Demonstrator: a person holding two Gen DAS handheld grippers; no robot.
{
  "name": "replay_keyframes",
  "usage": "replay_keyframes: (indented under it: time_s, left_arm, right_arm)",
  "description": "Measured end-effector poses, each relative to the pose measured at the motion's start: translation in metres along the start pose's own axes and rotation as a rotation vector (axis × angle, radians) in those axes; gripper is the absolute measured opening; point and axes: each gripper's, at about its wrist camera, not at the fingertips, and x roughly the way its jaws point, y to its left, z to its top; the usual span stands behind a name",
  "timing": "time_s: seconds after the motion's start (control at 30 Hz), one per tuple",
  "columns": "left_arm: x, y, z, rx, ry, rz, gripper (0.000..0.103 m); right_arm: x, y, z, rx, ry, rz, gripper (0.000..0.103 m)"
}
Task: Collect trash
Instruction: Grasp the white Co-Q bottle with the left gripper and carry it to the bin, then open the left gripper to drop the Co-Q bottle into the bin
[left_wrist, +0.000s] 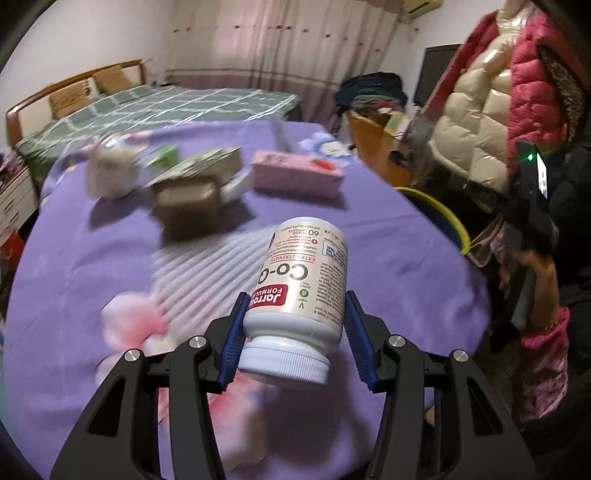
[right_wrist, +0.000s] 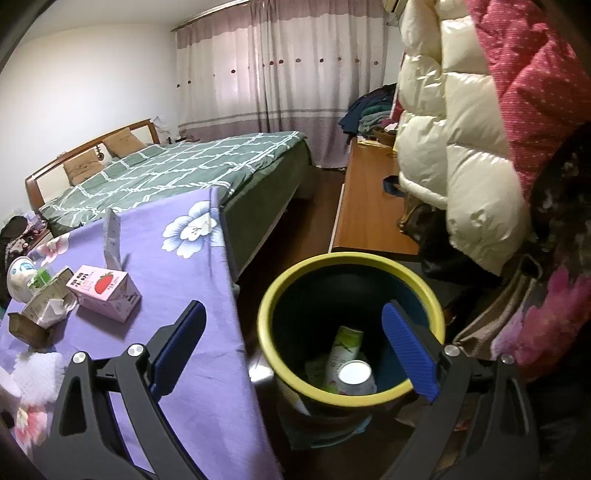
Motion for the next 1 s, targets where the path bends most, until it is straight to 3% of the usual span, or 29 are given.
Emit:
replay_keyframes:
  time_s: [0.27, 0.6, 1.0]
  left_arm:
    - [0.051, -0.060, 0.049, 0.083, 0.033, -0.104, 0.051]
    - [0.126, -0.169, 0.111, 0.239, 0.069, -0.215, 0.051]
    - [0.222, -0.250, 0.141, 0.294, 0.163, -0.206, 0.051]
  right_arm:
    - [-0.013, -0.049, -0.009, 0.047, -0.005, -0.070, 0.091]
    - [-0.015, -0.103, -0.017, 0.119, 0.002, -0.136, 0.091]
    - [0.001, -0.140, -0.030, 0.169, 0.042, -0.160, 0.092]
